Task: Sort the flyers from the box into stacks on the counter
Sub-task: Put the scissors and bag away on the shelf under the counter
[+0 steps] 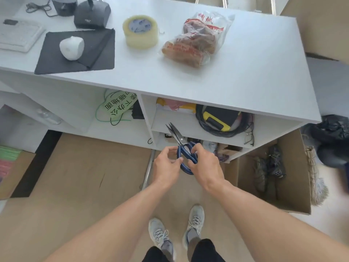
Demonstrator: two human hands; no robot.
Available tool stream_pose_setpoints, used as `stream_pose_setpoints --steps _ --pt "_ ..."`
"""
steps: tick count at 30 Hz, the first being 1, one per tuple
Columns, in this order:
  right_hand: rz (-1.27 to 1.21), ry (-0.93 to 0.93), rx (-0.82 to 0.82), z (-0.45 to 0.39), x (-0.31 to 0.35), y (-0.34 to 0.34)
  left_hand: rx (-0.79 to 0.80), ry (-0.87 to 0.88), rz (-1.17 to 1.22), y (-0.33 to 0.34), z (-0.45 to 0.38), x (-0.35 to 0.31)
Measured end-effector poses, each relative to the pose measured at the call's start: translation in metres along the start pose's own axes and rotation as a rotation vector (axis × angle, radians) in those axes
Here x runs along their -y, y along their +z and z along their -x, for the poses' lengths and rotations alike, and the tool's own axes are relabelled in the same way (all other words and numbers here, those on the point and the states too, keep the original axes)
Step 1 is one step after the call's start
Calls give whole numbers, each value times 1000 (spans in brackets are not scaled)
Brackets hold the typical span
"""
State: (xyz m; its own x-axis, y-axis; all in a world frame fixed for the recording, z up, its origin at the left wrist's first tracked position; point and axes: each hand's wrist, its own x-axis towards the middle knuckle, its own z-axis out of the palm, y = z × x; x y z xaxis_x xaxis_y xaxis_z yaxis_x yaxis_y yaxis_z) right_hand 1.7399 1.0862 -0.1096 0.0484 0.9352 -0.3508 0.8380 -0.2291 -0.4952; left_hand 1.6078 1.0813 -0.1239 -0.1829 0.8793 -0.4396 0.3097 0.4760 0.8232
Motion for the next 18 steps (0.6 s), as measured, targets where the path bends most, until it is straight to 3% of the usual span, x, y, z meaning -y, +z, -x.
stream_pose_setpoints --steps 5,11,14,18 --pt "-120 17 -110 -86 -36 37 40 124 -112 37 -85 25" --pt "-95 -37 -207 -190 -63 77 63 359 -474 52 -175 46" --pt "-89 -68 -236 -230 -65 91 16 406 -633 50 -211 49" --pt "-127 -53 -292 -271 -57 104 -54 394 -618 50 -239 56"
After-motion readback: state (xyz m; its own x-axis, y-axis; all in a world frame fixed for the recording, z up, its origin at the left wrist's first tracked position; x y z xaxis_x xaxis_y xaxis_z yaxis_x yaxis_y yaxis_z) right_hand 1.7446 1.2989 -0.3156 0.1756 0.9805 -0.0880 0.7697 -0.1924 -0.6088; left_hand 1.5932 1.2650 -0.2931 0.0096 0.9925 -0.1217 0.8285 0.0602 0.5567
